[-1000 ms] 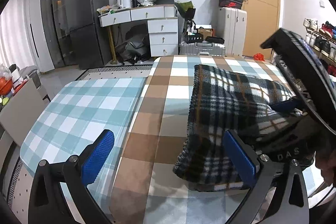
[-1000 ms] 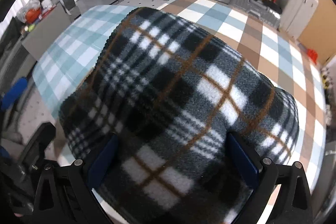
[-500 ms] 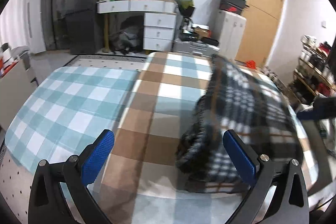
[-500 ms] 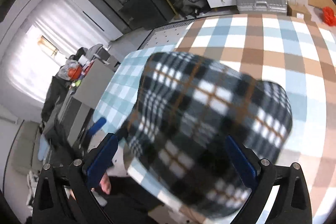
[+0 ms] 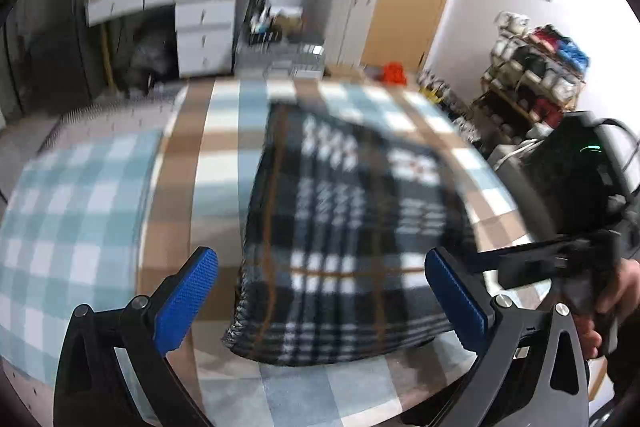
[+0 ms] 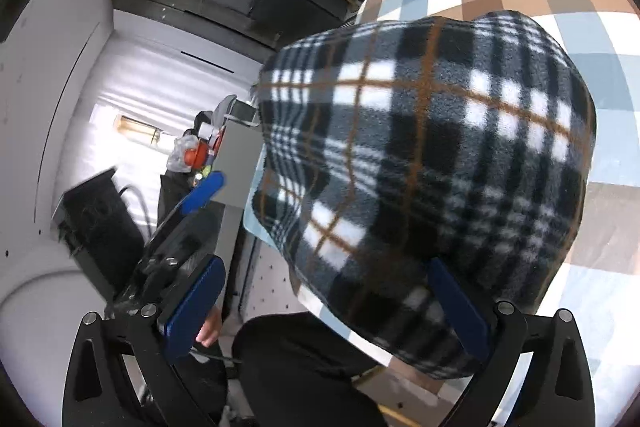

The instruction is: Fold large clothes

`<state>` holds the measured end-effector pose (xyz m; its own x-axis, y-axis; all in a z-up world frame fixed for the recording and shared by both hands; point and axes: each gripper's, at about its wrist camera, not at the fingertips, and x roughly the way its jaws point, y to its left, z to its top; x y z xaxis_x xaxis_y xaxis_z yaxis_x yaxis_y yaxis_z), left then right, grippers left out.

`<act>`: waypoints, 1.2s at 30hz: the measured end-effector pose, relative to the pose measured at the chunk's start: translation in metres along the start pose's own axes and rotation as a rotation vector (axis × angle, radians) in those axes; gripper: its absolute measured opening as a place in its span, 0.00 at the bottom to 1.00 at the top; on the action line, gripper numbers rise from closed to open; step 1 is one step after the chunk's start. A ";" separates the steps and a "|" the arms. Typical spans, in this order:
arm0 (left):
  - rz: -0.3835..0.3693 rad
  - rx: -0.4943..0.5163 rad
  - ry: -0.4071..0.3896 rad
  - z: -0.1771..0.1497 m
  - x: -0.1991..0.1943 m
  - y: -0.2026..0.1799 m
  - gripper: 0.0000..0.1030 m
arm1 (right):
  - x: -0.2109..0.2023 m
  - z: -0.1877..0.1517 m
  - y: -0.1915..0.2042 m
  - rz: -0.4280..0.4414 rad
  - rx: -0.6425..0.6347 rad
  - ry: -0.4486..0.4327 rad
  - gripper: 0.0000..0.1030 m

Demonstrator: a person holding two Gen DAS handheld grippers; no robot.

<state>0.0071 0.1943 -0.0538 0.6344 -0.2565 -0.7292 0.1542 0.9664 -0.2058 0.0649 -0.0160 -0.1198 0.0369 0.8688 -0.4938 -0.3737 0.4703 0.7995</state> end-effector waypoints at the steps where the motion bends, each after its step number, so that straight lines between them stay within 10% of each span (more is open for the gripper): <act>1: -0.018 -0.020 0.028 -0.004 0.010 0.005 0.99 | 0.002 -0.002 0.000 -0.003 0.000 -0.003 0.99; 11: -0.121 -0.318 0.111 -0.029 0.042 0.056 0.97 | -0.002 -0.004 -0.006 0.056 0.019 -0.019 0.98; 17: -0.063 -0.259 -0.065 -0.011 -0.033 0.046 0.97 | -0.032 0.003 0.024 0.006 -0.053 -0.052 0.99; 23: -0.247 -0.128 -0.075 -0.002 -0.062 -0.002 0.98 | -0.046 0.036 0.062 -0.122 -0.134 -0.102 1.00; 28: -0.077 -0.182 0.053 -0.011 -0.002 0.009 0.97 | 0.002 0.069 0.090 -0.574 -0.283 0.017 1.00; 36: -0.146 -0.319 0.088 -0.036 0.027 0.042 0.97 | 0.116 0.084 0.115 -1.095 -0.724 0.238 0.99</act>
<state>0.0032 0.2277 -0.1054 0.5533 -0.4053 -0.7277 -0.0144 0.8688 -0.4949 0.1036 0.1524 -0.0563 0.4980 0.0158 -0.8670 -0.6631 0.6512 -0.3690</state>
